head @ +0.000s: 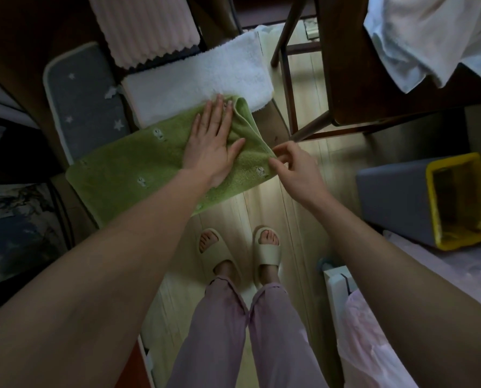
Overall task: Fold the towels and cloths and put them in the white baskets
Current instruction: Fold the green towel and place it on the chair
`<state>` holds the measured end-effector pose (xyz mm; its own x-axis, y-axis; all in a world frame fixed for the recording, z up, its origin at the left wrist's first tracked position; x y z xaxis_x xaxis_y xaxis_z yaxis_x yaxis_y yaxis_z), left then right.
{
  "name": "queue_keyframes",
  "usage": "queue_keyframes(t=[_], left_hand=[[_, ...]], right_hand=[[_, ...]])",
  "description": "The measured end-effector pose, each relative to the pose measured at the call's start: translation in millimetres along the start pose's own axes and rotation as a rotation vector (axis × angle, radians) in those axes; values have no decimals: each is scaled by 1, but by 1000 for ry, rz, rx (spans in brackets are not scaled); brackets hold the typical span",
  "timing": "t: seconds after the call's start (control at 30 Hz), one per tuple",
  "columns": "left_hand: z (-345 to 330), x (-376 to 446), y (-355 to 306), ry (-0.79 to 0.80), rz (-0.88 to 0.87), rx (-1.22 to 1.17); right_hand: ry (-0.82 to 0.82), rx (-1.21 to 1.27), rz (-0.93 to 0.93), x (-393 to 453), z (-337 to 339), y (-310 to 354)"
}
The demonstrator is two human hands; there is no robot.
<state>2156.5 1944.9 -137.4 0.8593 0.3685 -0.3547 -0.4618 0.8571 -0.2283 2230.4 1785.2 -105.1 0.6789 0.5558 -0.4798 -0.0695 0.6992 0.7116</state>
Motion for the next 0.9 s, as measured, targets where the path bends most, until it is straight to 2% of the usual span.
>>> queue_keyframes(t=[0.1,0.23,0.33,0.4,0.53,0.7,0.8,0.83,0.9], left_hand=[[9,4,-4,-77,65,-112],[35,14,-2,-303,165,-293],[38,23,2,-332,196,-355],[38,28,4,-357,197,-415],[44,36,12,-427,204,-502],[43,43,12,-333,108,-351],[47,27,19,-351,76,-248],[48,18,26,-366,85,-210],[46,1,43,-383,109,-140]], right_hand=[[79,149,-38,10,1,10],[113,240,-8,16,3,21],[300,197,-136,10,-15,7],[344,190,-166,8,-21,3],[144,167,-110,20,-14,5],[-1,-89,-145,33,-19,-1],[-123,-246,-140,32,-19,10],[-211,-305,-86,28,-17,19],[-391,-390,141,21,-16,42]])
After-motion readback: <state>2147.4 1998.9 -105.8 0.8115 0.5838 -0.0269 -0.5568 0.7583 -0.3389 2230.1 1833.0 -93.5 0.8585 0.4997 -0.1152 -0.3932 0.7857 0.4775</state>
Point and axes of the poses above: each hand's wrist, its own x-axis towards the middle knuckle, its own z-axis out of the back of the hand, y = z × x, the point moved 6 cm from there along x, towards the middle knuckle, and after that the axes turned 4 degrees about x, right-handed, at the moved point
